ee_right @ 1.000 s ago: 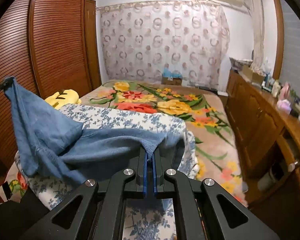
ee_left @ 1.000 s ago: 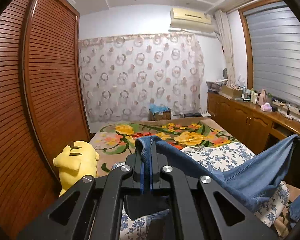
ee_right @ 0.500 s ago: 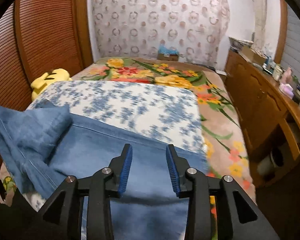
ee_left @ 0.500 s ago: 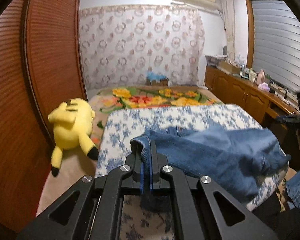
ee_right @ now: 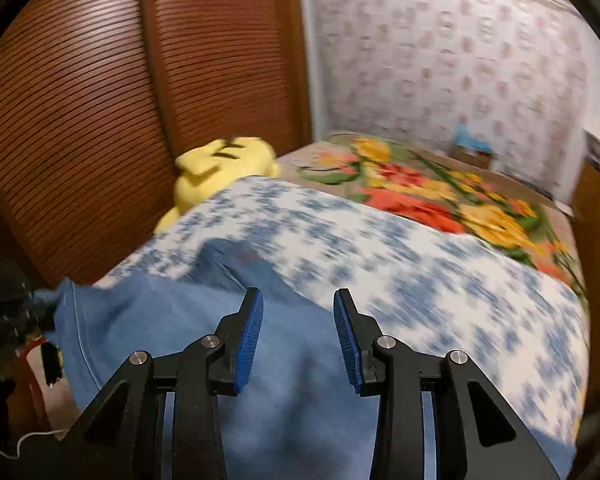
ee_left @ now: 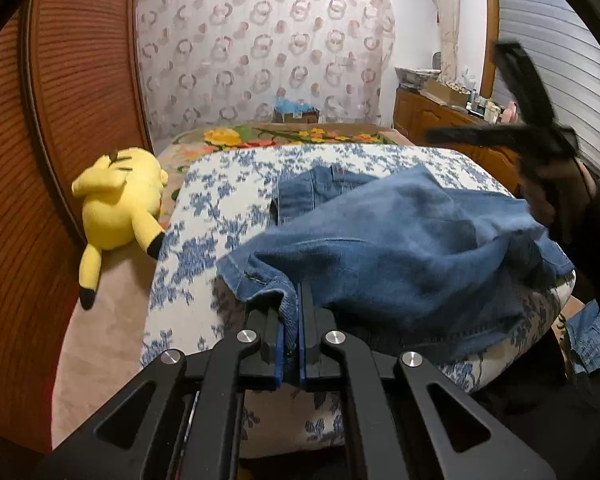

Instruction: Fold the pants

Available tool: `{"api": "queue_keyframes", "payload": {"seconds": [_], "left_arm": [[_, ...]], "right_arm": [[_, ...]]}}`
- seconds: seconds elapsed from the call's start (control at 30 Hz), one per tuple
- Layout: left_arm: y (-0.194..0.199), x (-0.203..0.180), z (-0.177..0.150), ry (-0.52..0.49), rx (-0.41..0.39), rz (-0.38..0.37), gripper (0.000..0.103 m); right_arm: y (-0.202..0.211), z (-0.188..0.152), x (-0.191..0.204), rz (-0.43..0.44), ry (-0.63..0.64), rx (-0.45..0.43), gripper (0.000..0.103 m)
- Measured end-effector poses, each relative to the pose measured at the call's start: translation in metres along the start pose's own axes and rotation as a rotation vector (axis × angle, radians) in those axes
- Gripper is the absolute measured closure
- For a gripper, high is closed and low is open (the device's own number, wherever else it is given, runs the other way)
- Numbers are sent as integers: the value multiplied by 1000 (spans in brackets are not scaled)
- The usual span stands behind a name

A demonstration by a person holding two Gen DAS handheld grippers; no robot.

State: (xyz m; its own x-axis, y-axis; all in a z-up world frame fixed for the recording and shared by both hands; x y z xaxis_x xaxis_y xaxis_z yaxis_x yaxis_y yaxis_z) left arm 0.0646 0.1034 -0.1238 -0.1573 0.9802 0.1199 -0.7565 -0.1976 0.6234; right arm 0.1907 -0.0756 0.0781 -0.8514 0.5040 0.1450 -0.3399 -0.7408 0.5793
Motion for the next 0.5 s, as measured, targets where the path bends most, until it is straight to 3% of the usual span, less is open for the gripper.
{"api": "queue_keyframes", "payload": {"seconds": [0.23,0.5], "left_arm": [[-8,-3,-24,-18,60,-36,99],[-20,-6,-45,-18,114,-62,99]], "right_arm": [[-82,12,10,130,66,131,65],[-130,2,14,178,126,256,65]]}}
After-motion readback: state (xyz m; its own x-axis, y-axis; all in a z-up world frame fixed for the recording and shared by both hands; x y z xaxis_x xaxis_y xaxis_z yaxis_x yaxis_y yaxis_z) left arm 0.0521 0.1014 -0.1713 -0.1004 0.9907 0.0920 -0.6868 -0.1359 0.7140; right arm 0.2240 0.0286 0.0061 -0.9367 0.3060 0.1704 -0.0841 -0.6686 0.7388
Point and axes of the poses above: each gripper's, at about its wrist camera, not at the fingertips, and y roughly against the way its jaws point, x to its left, z to its top, the point moved 5 cm from there along -y, roughly the way its jaws point, and after that the axes turned 14 degrees about z, right-handed, at the moved point
